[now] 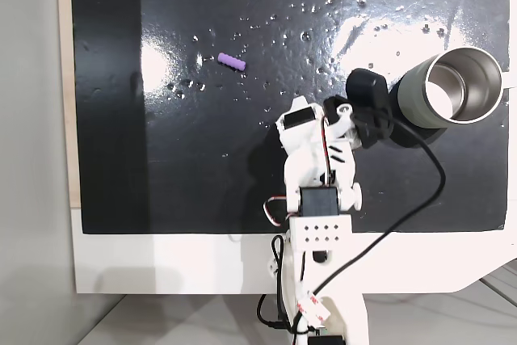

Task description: Grasp a pengrip and put it in the cup.

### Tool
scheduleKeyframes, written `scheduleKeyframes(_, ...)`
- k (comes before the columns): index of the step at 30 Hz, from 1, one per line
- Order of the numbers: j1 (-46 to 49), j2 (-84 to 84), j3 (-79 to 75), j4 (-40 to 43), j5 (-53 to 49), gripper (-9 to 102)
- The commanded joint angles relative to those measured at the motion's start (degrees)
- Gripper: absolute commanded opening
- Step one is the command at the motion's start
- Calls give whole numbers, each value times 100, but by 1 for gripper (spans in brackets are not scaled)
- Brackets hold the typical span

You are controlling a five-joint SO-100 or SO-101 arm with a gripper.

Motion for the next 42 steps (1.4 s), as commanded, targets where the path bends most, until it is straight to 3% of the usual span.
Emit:
scheduleKeyframes(1,-88,-1635,-1626,-229,-650,0)
scheduleKeyframes(7,-53,-3437,-3683,431,-1160,0)
scheduleKeyframes(14,-308,-4175,-4904,976,-2180,0)
scheduleKeyframes(33,-817,-4298,-4887,413,-4948,1)
scheduleKeyframes(42,-844,-5001,-4755,-299,-5528,1)
